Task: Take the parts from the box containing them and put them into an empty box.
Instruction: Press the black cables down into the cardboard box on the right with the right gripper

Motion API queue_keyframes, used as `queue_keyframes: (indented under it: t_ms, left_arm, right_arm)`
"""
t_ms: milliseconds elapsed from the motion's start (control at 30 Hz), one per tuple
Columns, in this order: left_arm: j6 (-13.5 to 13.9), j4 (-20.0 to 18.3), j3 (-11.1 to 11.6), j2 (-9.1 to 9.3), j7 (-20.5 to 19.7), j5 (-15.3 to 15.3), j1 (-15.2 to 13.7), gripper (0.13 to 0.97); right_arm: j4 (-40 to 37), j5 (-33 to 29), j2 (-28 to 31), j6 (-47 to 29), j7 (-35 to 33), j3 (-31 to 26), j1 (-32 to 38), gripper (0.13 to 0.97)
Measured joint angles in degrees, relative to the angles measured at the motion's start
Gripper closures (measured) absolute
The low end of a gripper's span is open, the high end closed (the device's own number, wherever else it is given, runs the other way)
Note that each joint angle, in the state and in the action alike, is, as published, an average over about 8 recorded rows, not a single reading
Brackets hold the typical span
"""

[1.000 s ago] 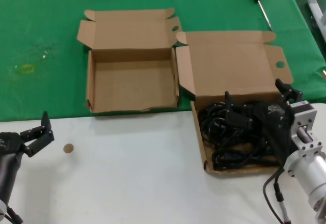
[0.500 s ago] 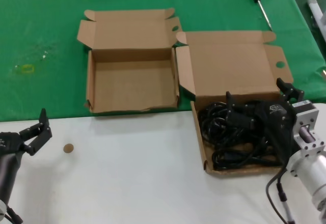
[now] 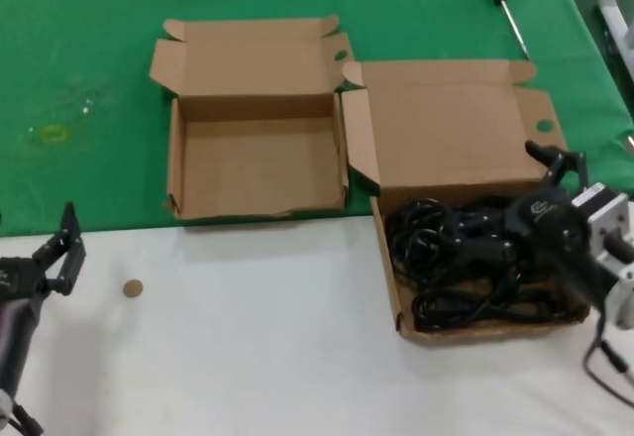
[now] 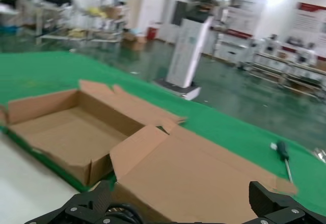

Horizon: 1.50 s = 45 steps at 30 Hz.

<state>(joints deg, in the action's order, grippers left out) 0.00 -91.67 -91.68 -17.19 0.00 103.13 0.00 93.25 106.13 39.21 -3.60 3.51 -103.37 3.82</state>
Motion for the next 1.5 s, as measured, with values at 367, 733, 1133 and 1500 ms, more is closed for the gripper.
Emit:
queue_keyframes:
  t_ms: [367, 733, 1133, 1500]
  left_arm:
    - [0.00, 0.00, 0.00, 0.00, -0.06, -0.01, 0.00, 0.665]
    - [0.00, 0.00, 0.00, 0.00, -0.03, -0.03, 0.00, 0.830]
    - [0.00, 0.00, 0.00, 0.00, -0.03, -0.03, 0.00, 0.931]
    - [0.00, 0.00, 0.00, 0.00, -0.03, -0.02, 0.00, 0.945]
  right_arm:
    - [-1.81, -3.19, 10.90, -16.26, 1.64, -1.62, 7.68, 0.129]
    - [-5.06, -5.75, 15.67, -34.28, -5.72, -3.24, 16.18, 0.129]
    - [-10.60, -10.00, 15.25, -47.50, -18.61, -6.44, 23.41, 0.129]
    - [-17.42, -13.88, 10.54, -50.11, -26.40, -8.36, 28.77, 0.135]
